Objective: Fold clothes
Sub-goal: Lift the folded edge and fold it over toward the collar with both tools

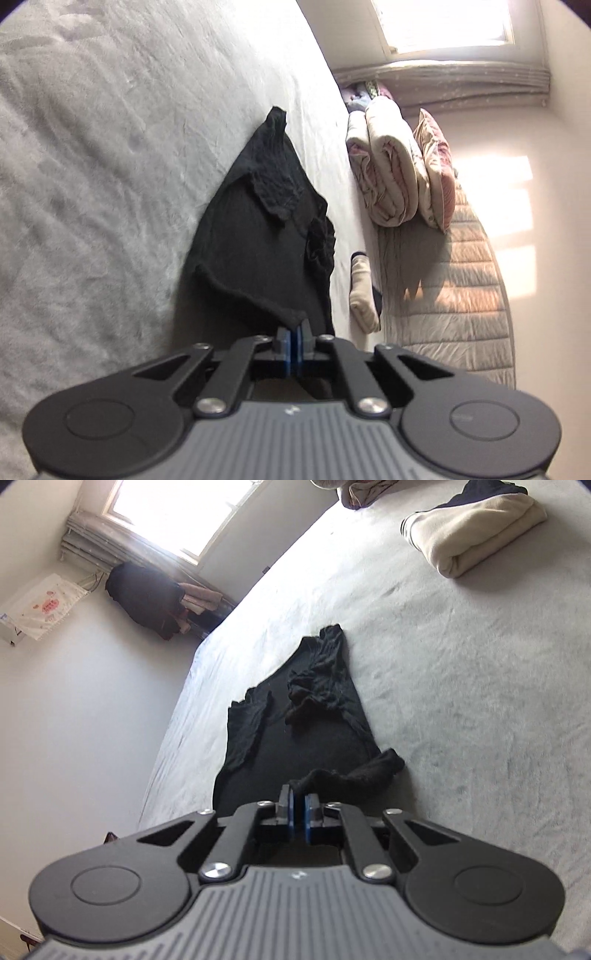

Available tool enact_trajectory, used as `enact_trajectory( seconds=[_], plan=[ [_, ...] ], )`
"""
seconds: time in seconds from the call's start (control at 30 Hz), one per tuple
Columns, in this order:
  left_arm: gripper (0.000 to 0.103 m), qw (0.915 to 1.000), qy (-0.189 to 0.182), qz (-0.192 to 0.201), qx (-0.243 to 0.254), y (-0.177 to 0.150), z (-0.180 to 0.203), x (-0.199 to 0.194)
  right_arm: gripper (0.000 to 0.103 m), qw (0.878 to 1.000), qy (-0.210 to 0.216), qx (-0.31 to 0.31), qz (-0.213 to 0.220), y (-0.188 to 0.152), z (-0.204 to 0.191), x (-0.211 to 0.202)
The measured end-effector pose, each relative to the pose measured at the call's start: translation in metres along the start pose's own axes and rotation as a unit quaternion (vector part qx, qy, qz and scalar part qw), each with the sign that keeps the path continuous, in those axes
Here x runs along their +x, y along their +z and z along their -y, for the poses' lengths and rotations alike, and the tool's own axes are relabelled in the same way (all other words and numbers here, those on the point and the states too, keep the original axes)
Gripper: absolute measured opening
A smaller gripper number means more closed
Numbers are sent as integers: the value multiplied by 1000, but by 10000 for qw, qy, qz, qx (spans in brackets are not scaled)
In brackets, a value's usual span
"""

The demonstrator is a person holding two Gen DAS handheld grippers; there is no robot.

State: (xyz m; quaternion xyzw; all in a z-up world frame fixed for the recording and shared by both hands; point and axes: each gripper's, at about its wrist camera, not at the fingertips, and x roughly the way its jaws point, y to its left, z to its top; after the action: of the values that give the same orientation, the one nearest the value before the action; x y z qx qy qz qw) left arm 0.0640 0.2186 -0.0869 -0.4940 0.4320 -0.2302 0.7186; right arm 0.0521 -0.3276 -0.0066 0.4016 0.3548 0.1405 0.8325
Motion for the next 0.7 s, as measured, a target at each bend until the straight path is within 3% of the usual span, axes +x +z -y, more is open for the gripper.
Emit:
enact_trajectory(
  seconds=[0.3, 0.53, 0.6, 0.67, 0.7],
  plan=[
    [3, 9976, 93, 328, -607, 46, -10, 47, 8, 9982, -189, 541, 148, 44, 28, 53],
    [3, 9950, 322, 507, -794, 68, -26, 75, 11, 9948, -438, 899, 165, 59, 56, 84],
    [8, 9943, 264, 601, -838, 72, -29, 76, 16, 9938, -429, 1005, 224, 61, 62, 86],
    [28, 9941, 193, 678, -828, 75, -29, 75, 16, 9932, -396, 1058, 288, 63, 65, 85],
    [31, 9952, 226, 686, -657, 75, -25, 72, 17, 9934, -358, 1040, 325, 64, 64, 82]
  ],
)
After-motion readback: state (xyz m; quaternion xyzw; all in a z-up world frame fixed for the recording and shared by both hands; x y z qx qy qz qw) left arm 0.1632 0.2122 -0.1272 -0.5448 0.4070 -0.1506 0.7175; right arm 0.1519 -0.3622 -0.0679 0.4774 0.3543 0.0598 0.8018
